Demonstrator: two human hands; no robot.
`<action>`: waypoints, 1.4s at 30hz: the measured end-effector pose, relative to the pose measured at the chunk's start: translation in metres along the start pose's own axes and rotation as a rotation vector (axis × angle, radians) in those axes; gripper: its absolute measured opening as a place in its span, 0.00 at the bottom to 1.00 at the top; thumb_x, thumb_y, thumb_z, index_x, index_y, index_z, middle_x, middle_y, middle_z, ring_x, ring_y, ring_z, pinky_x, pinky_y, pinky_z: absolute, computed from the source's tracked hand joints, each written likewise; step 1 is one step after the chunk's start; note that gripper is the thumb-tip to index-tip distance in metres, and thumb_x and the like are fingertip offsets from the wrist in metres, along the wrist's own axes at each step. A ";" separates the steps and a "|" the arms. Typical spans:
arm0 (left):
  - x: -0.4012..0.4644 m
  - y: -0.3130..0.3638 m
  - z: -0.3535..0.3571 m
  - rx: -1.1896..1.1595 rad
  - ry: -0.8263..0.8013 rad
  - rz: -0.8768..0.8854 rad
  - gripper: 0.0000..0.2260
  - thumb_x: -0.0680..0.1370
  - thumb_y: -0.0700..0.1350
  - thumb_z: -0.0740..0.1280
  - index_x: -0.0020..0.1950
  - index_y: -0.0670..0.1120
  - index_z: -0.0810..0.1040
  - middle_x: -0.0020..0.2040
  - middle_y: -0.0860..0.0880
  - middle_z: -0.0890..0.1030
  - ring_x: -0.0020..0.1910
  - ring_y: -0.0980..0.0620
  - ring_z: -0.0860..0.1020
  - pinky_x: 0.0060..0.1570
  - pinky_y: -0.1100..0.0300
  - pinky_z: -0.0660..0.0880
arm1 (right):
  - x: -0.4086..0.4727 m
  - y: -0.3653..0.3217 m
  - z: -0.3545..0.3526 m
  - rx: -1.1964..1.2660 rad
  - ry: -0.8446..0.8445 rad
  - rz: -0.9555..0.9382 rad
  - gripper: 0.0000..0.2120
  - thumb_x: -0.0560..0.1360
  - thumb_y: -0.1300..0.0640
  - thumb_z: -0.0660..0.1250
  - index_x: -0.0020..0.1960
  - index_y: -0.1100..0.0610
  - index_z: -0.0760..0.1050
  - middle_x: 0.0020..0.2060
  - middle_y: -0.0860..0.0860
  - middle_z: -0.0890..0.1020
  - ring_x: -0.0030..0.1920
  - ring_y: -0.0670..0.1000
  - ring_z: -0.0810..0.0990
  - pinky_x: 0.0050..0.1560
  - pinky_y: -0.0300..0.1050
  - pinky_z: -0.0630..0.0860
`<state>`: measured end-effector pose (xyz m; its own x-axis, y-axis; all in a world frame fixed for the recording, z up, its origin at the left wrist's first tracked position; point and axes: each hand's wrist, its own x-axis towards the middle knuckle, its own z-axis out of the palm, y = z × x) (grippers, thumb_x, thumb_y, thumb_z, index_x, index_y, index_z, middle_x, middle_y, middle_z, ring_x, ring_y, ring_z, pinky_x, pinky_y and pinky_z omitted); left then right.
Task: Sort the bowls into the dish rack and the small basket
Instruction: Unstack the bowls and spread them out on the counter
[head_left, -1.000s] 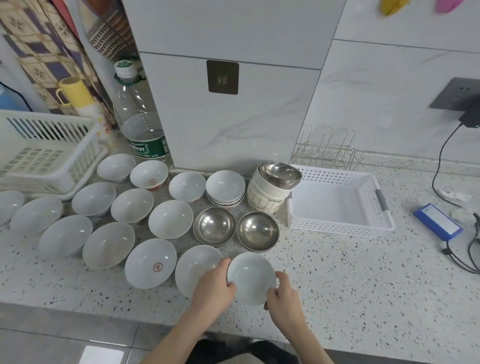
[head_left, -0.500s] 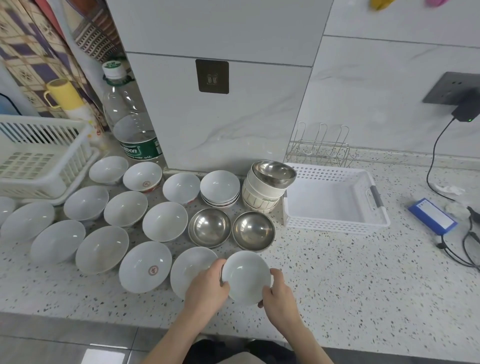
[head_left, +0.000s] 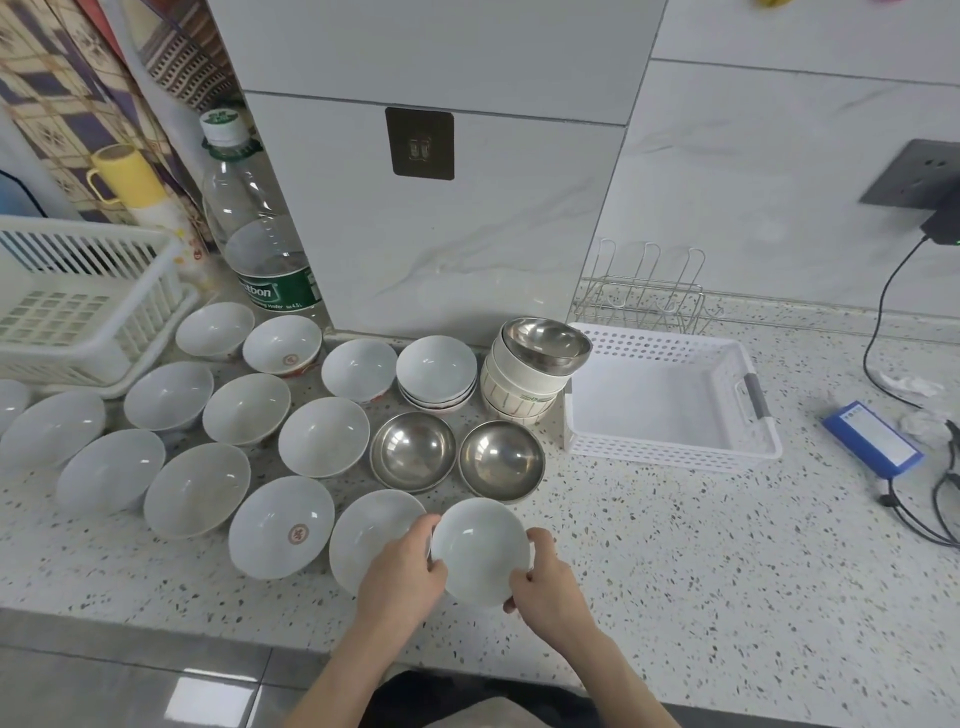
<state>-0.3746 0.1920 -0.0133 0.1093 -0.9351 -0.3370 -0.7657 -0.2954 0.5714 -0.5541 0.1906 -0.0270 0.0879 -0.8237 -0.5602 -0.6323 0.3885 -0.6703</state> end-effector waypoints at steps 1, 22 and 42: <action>0.000 0.000 0.000 -0.005 0.003 -0.006 0.22 0.78 0.41 0.65 0.71 0.54 0.71 0.27 0.55 0.68 0.25 0.58 0.70 0.24 0.68 0.62 | 0.000 0.001 -0.001 0.005 -0.011 -0.004 0.20 0.76 0.61 0.55 0.67 0.51 0.60 0.38 0.49 0.81 0.26 0.40 0.78 0.25 0.34 0.69; 0.158 0.020 -0.074 -0.579 0.098 -0.278 0.28 0.78 0.53 0.64 0.75 0.45 0.61 0.38 0.44 0.85 0.22 0.53 0.68 0.20 0.64 0.63 | 0.024 -0.042 -0.054 0.244 0.257 -0.053 0.09 0.79 0.51 0.61 0.57 0.45 0.75 0.31 0.44 0.84 0.22 0.41 0.70 0.23 0.35 0.67; 0.197 0.010 -0.087 -0.560 -0.084 -0.031 0.18 0.77 0.39 0.60 0.61 0.59 0.70 0.49 0.52 0.82 0.31 0.53 0.85 0.21 0.65 0.68 | 0.037 -0.099 -0.004 0.174 0.323 0.100 0.07 0.79 0.53 0.61 0.54 0.43 0.73 0.32 0.42 0.84 0.38 0.38 0.79 0.35 0.34 0.68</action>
<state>-0.3054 -0.0121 -0.0090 0.0583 -0.9123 -0.4053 -0.3068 -0.4028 0.8623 -0.4916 0.1200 0.0206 -0.2322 -0.8552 -0.4633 -0.4833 0.5148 -0.7081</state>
